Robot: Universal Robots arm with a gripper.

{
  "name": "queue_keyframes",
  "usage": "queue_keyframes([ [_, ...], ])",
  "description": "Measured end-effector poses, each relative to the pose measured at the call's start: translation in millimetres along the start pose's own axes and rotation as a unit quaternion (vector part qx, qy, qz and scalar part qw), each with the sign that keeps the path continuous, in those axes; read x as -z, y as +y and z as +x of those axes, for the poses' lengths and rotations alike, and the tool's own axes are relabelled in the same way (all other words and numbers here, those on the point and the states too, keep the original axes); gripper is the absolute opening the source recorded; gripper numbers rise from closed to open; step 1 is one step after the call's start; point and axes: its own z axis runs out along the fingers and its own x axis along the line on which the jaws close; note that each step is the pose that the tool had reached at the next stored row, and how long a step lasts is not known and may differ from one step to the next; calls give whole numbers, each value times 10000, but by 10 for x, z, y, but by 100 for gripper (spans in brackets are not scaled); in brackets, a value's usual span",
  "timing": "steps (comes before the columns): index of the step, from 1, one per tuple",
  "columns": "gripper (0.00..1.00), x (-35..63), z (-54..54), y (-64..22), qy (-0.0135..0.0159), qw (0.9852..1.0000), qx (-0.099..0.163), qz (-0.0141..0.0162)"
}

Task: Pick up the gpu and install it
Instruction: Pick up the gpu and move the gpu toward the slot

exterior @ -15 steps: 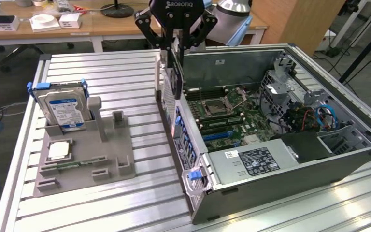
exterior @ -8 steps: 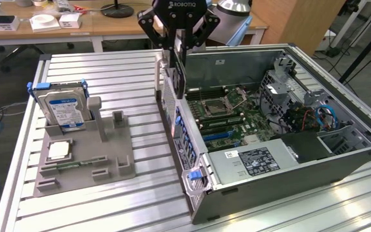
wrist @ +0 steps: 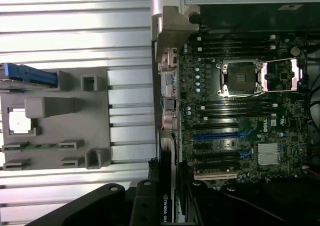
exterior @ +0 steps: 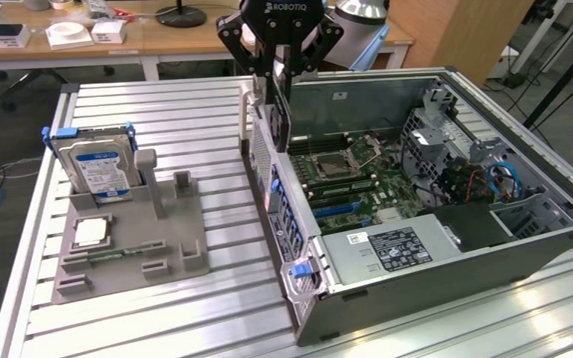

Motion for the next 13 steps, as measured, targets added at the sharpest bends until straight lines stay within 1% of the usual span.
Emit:
queue_keyframes([
  [13,26,0,-2,0,0,10000,1,0],
])
